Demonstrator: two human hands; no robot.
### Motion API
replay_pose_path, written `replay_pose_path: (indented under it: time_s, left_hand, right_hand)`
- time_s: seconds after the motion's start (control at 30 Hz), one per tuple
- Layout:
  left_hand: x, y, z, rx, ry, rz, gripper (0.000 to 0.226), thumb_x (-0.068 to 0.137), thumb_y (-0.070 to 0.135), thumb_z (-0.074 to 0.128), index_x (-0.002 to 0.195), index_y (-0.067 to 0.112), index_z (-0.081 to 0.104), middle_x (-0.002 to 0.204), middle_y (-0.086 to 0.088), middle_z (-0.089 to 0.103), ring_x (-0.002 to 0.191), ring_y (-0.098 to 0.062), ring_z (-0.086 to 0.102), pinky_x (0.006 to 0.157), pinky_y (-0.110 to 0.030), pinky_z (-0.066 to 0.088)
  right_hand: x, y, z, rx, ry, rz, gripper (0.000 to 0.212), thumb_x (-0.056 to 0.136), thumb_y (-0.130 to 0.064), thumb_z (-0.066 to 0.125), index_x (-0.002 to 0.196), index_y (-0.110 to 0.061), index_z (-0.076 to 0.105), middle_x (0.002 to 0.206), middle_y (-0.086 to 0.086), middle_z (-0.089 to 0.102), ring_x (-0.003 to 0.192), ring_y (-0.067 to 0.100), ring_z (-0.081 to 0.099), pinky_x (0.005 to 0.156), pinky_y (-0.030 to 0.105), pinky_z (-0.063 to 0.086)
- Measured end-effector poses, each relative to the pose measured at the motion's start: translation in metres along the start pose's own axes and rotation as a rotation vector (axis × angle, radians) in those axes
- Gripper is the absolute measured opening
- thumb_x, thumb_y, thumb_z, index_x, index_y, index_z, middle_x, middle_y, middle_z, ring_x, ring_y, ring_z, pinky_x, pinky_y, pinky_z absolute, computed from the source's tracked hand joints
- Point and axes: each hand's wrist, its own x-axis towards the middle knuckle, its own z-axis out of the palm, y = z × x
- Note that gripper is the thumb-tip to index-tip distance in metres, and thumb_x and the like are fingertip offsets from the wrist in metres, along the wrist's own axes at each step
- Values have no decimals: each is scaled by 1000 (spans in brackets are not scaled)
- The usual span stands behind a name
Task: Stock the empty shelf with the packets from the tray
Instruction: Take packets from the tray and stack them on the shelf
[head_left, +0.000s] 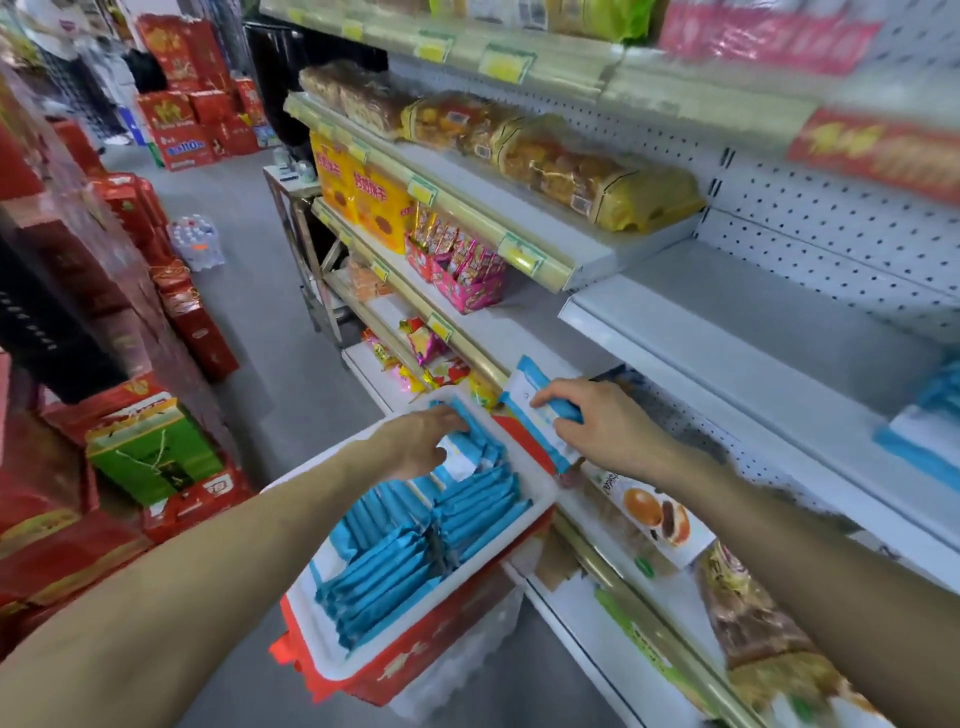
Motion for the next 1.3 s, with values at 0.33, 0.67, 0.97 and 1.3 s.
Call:
replay_pose_path:
  time_s: [0.33,0.67,0.97,1.3]
  left_hand:
    - [-10,-31,-22,165,-23,227,25,94,15,56,99,39,51,124,11,55,106,-23,57,86,-46,50]
    - [-9,-25,-21,602,-53,417,47,95,17,54,130,48,57,140,14,51,133,-24,41,112,-45,30]
    - [-19,-6,-78,-69,-20,275,44,95,14,58,120,51,55,125,21,56,106,-7,59,91,-38,50]
    - [3,95,-156,-4,16,330,46,90,17,52,119,52,57,129,9,60,103,-14,60,91,-37,52]
  right_hand:
    - [-10,7,-2,11,28,36,35,92,-13,59,117,-37,66,113,-8,69,65,5,65,54,28,55]
    - [-10,6,6,51,-3,23,30,97,-17,59,117,-39,64,123,-6,66,89,11,71,62,33,61]
    - [-18,9,-13,70,0,38,31,98,-15,54,115,-39,65,118,-4,66,74,6,70,47,20,50]
    - [-41,35,-83,-119,28,34,41,94,-5,46,113,-35,67,128,-2,62,103,14,52,89,39,47]
